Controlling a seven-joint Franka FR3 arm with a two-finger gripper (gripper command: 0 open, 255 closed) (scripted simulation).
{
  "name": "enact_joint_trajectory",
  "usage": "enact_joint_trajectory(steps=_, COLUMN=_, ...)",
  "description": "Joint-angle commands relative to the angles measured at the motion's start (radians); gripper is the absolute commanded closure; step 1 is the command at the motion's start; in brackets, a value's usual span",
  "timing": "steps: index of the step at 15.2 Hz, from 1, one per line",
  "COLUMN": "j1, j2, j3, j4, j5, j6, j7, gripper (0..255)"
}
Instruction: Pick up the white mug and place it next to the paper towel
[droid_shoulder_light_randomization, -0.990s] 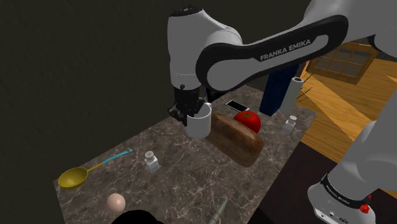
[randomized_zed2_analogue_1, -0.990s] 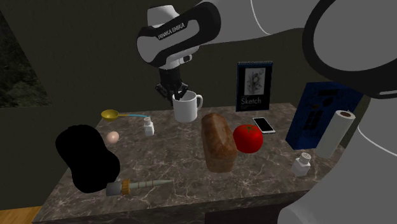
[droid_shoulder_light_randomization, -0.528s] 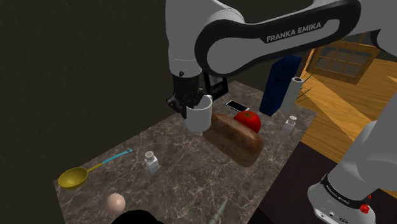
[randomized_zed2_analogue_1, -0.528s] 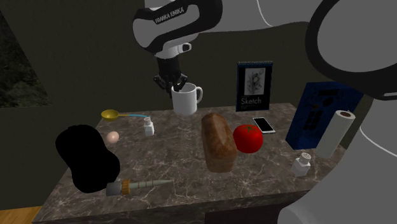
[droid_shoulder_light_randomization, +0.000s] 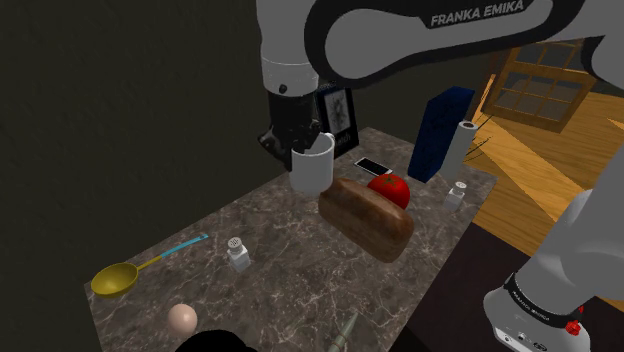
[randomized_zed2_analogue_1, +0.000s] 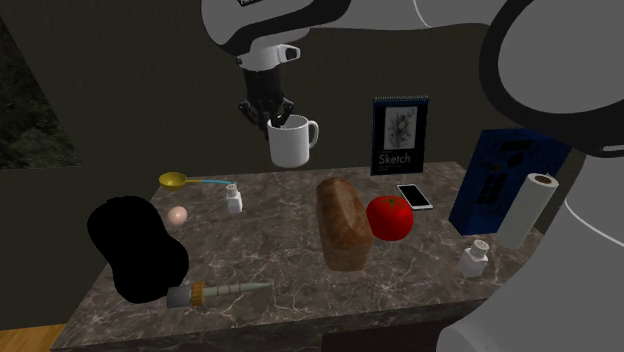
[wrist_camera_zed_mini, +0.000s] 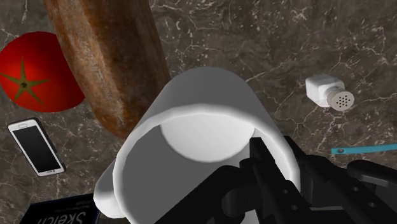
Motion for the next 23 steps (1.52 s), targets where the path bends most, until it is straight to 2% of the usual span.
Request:
enact_joint_trajectory(steps=1, j1=0.001, j2=0.002, j3=0.001, j4=0.031, j5=-0.001, j6=-0.029, j7=-0.002, gripper=255)
enact_joint_trajectory(steps=11, j1=0.017, j2=0.037, j3=0.008, j4=0.202, j5=-0.02, j6=-0.172, j7=-0.002, gripper=255)
enact_joint_trajectory(steps=16, j1=-0.068, j2=-0.182, j3=-0.059, j4=-0.027, j5=0.108, j6=-0.114, j7=-0.149, gripper=255)
enact_joint_trajectory(steps=23, j1=-0.106, j2=-0.422, j3=-0.196, j4=-0.262, j5=0.202, j6=-0.091, j7=-0.344, gripper=255)
